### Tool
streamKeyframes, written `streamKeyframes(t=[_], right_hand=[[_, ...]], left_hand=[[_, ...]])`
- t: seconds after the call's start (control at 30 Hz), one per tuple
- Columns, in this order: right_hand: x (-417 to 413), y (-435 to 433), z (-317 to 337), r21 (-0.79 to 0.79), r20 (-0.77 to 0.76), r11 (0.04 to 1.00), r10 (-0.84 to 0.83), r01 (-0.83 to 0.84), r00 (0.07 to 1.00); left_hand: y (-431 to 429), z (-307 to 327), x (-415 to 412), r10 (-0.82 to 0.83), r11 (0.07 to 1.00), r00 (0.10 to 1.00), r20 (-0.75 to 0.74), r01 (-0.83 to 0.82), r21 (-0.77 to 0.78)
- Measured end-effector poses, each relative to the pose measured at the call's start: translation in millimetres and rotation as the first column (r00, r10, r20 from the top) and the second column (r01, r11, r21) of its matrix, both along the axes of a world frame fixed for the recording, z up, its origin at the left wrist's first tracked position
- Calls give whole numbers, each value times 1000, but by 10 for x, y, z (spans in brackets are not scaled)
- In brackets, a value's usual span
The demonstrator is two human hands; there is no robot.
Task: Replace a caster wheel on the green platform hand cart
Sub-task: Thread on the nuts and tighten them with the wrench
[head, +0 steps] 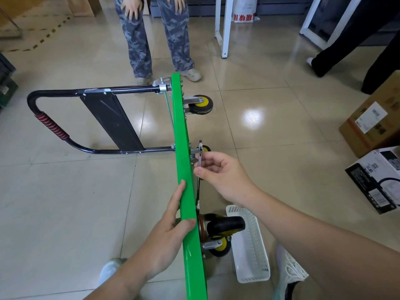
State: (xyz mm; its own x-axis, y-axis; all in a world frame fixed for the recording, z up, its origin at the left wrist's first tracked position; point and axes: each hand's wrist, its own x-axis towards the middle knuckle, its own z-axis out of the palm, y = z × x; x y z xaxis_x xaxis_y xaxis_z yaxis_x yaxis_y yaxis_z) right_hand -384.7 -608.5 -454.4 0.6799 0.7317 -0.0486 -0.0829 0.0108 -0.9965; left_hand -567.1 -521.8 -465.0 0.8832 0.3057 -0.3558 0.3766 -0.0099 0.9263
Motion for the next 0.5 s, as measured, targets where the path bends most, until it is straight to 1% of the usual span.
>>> streamKeyframes(t=[0.07, 0.2, 0.33, 0.5], right_hand=[[61, 65, -85, -34, -50, 999, 1, -3, 999], [169, 162, -272, -112, -206, 993, 23, -47, 978], [202, 212, -457, -109, -386, 990, 39, -87, 922], [185, 230, -597, -161, -491, 974, 60, -158, 869]], left_hand=[[19, 6, 6, -3, 1000, 1000, -4, 3, -7], [40, -7, 10, 17, 1000, 1000, 3, -17, -16], [48, -7, 9, 13, 1000, 1000, -1, -13, -7], [65, -23, -4, 7, 1000, 1000, -19, -7, -1]])
